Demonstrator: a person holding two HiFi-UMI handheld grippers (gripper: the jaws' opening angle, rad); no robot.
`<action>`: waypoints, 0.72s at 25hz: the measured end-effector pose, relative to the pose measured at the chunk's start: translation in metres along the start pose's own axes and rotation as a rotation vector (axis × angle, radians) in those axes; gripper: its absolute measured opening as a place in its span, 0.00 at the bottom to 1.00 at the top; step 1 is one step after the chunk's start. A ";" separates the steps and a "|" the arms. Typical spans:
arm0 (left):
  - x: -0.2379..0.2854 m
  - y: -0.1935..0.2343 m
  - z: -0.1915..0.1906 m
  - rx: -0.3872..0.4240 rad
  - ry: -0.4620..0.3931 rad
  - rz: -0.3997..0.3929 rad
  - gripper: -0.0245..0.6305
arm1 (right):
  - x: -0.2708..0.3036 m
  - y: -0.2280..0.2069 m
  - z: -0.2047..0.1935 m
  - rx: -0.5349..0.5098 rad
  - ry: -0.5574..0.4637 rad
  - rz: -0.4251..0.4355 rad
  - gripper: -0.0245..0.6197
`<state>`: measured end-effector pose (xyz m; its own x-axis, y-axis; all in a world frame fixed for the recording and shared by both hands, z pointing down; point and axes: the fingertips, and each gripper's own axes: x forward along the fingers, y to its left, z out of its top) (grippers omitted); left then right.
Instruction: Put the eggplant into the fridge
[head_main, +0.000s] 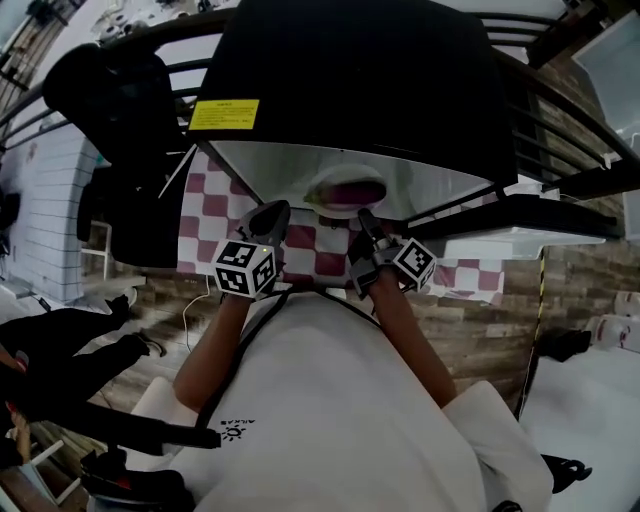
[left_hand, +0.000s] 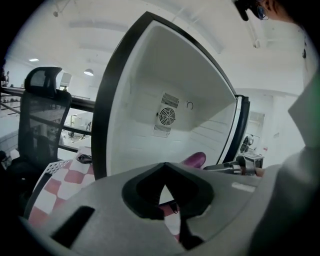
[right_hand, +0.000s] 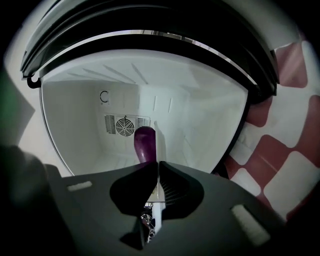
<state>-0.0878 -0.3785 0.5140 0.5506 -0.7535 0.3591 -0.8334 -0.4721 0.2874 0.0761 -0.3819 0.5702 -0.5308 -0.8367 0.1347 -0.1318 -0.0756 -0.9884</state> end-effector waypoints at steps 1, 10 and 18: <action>0.003 0.000 0.000 0.000 0.005 -0.012 0.05 | 0.001 -0.003 0.001 0.004 -0.011 -0.002 0.07; 0.023 0.006 -0.015 0.005 0.046 -0.054 0.05 | 0.013 -0.028 0.011 0.006 -0.053 -0.036 0.07; 0.027 0.003 -0.018 0.012 0.037 -0.048 0.05 | 0.024 -0.049 0.018 0.028 -0.084 -0.048 0.07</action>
<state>-0.0744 -0.3924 0.5409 0.5908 -0.7129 0.3778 -0.8067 -0.5128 0.2939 0.0853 -0.4083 0.6208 -0.4525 -0.8740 0.1770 -0.1309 -0.1312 -0.9827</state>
